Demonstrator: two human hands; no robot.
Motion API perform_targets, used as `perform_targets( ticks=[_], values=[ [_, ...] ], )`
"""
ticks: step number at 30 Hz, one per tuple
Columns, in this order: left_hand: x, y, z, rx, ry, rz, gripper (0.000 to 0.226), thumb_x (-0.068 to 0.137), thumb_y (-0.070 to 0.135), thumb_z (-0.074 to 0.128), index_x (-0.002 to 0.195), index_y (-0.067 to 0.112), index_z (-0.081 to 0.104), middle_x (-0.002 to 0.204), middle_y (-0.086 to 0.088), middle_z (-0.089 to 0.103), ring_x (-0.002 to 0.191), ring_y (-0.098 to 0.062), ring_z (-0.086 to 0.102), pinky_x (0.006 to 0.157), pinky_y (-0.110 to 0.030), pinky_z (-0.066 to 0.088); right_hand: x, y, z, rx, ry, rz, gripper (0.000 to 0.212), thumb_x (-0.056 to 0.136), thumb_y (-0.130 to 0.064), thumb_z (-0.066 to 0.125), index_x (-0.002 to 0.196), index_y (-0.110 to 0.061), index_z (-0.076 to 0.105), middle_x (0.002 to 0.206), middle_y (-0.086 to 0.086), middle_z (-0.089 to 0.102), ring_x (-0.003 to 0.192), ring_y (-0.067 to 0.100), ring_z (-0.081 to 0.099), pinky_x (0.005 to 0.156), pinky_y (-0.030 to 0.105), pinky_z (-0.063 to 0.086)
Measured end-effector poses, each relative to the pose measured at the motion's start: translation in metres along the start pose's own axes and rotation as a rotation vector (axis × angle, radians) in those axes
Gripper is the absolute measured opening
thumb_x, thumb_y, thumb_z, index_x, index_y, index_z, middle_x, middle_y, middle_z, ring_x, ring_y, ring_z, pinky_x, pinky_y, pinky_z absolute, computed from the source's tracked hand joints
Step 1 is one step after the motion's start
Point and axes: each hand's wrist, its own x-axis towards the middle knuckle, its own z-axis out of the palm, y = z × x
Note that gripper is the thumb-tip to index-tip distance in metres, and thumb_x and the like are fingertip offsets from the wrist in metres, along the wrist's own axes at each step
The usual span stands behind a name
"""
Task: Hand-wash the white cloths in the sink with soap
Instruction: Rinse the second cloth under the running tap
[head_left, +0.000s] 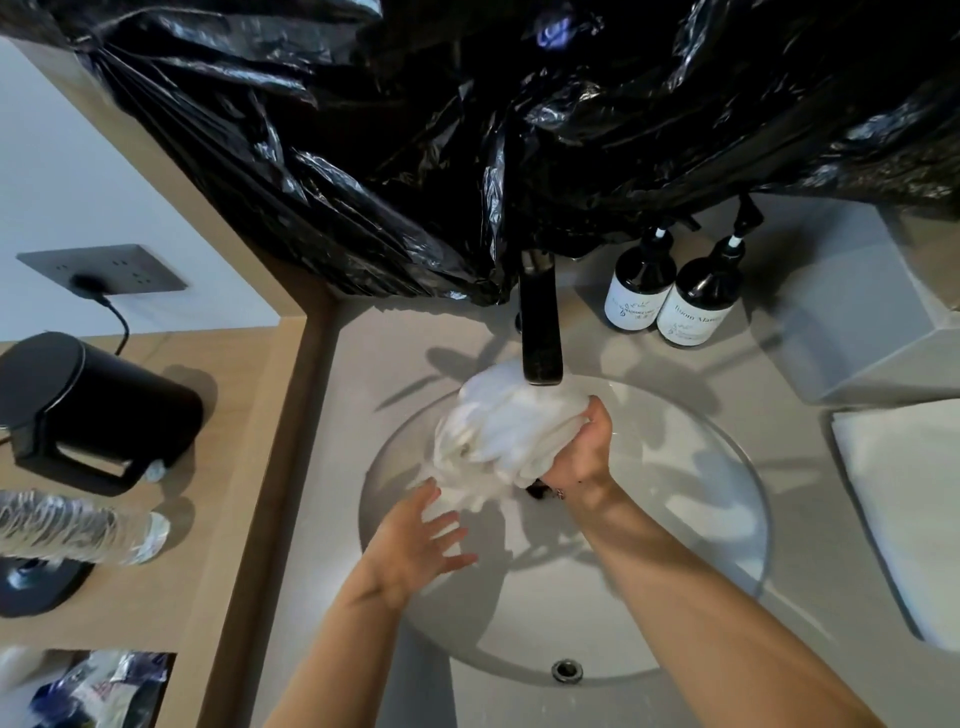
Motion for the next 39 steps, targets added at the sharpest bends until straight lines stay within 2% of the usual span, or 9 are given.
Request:
perform_targets(
  ticks=[7, 11, 16, 19, 22, 27, 32, 36, 39],
  values=[
    [0.018, 0.017, 0.042, -0.161, -0.608, -0.15, 0.106, 0.074, 0.085, 0.038, 0.146, 0.007, 0.041, 0.15, -0.029, 0.035, 0.136, -0.05, 0.035, 0.11, -0.07, 0.017, -0.019, -0.007, 0.004, -0.181, 0.11, 0.111, 0.035, 0.079, -0.021, 0.032, 0.064, -0.006, 0.06, 0.063, 0.009, 0.059, 0.064, 0.024, 0.062, 0.062, 0.026, 0.05],
    [0.033, 0.012, 0.071, -0.166, -0.387, -0.148, 0.091, 0.081, 0.071, 0.053, 0.144, 0.006, 0.043, 0.143, -0.022, 0.048, 0.129, -0.044, 0.046, 0.105, -0.068, 0.033, -0.037, -0.017, -0.001, -0.292, 0.005, 0.146, 0.038, 0.067, -0.012, 0.034, 0.063, -0.004, 0.071, 0.066, 0.011, 0.065, 0.068, 0.026, 0.065, 0.062, 0.027, 0.052],
    [0.024, -0.007, 0.133, -0.056, 0.14, 0.032, 0.033, 0.102, 0.03, 0.039, 0.097, 0.004, 0.057, 0.09, -0.012, 0.06, 0.08, -0.028, 0.055, 0.076, -0.044, 0.046, -0.044, -0.048, -0.023, -0.499, -0.029, 0.112, 0.057, 0.041, -0.003, 0.035, 0.086, -0.007, 0.071, 0.092, 0.014, 0.067, 0.089, 0.034, 0.06, 0.063, 0.026, 0.05],
    [0.017, -0.006, 0.149, -0.021, -0.107, 0.11, 0.007, 0.088, 0.012, 0.054, 0.089, 0.009, 0.06, 0.098, -0.004, 0.065, 0.083, -0.026, 0.059, 0.078, -0.036, 0.051, -0.056, -0.062, -0.046, -0.543, -0.063, 0.025, 0.061, 0.045, 0.0, 0.037, 0.094, -0.009, 0.072, 0.115, 0.011, 0.065, 0.111, 0.031, 0.058, 0.075, 0.031, 0.05],
    [0.034, -0.004, 0.16, 0.026, 0.09, 0.213, 0.022, 0.093, 0.024, 0.049, 0.1, 0.009, 0.063, 0.101, -0.01, 0.063, 0.093, -0.028, 0.063, 0.081, -0.038, 0.052, -0.069, -0.059, -0.068, -0.402, 0.019, -0.038, 0.065, 0.062, -0.002, 0.043, 0.123, -0.012, 0.062, 0.127, 0.006, 0.062, 0.117, 0.022, 0.057, 0.088, 0.032, 0.046],
    [0.049, -0.009, 0.144, -0.103, -0.069, 0.312, 0.025, 0.099, 0.023, 0.041, 0.099, 0.001, 0.053, 0.086, -0.017, 0.067, 0.075, -0.023, 0.068, 0.061, -0.034, 0.055, -0.07, -0.024, -0.07, 0.069, 0.084, 0.034, 0.05, 0.081, -0.037, 0.059, 0.128, -0.021, 0.051, 0.141, 0.013, 0.048, 0.127, 0.038, 0.046, 0.1, 0.058, 0.038],
    [0.046, -0.016, 0.139, -0.109, -0.191, 0.293, 0.034, 0.094, 0.025, 0.049, 0.112, -0.003, 0.05, 0.112, -0.03, 0.056, 0.101, -0.038, 0.06, 0.09, -0.053, 0.05, -0.064, -0.02, -0.054, 0.104, 0.137, -0.049, 0.084, 0.082, -0.067, 0.057, 0.142, -0.009, 0.045, 0.146, 0.019, 0.045, 0.135, 0.036, 0.043, 0.114, 0.054, 0.029],
    [0.053, -0.017, 0.127, 0.027, -0.538, 0.246, 0.064, 0.095, 0.037, 0.052, 0.143, -0.003, 0.036, 0.141, -0.037, 0.04, 0.131, -0.051, 0.041, 0.112, -0.065, 0.026, -0.059, -0.025, -0.062, 0.068, 0.177, -0.066, 0.054, 0.097, -0.043, 0.039, 0.132, -0.004, 0.049, 0.133, 0.022, 0.054, 0.122, 0.033, 0.055, 0.092, 0.042, 0.052],
    [0.043, -0.01, 0.12, 0.073, -0.62, 0.33, 0.087, 0.091, 0.067, 0.023, 0.15, 0.003, 0.027, 0.151, -0.034, 0.027, 0.14, -0.048, 0.027, 0.113, -0.067, 0.018, -0.056, -0.032, -0.061, 0.058, 0.15, -0.08, 0.043, 0.097, -0.028, 0.032, 0.123, -0.001, 0.054, 0.117, 0.021, 0.062, 0.113, 0.034, 0.06, 0.087, 0.039, 0.054]
  ],
)
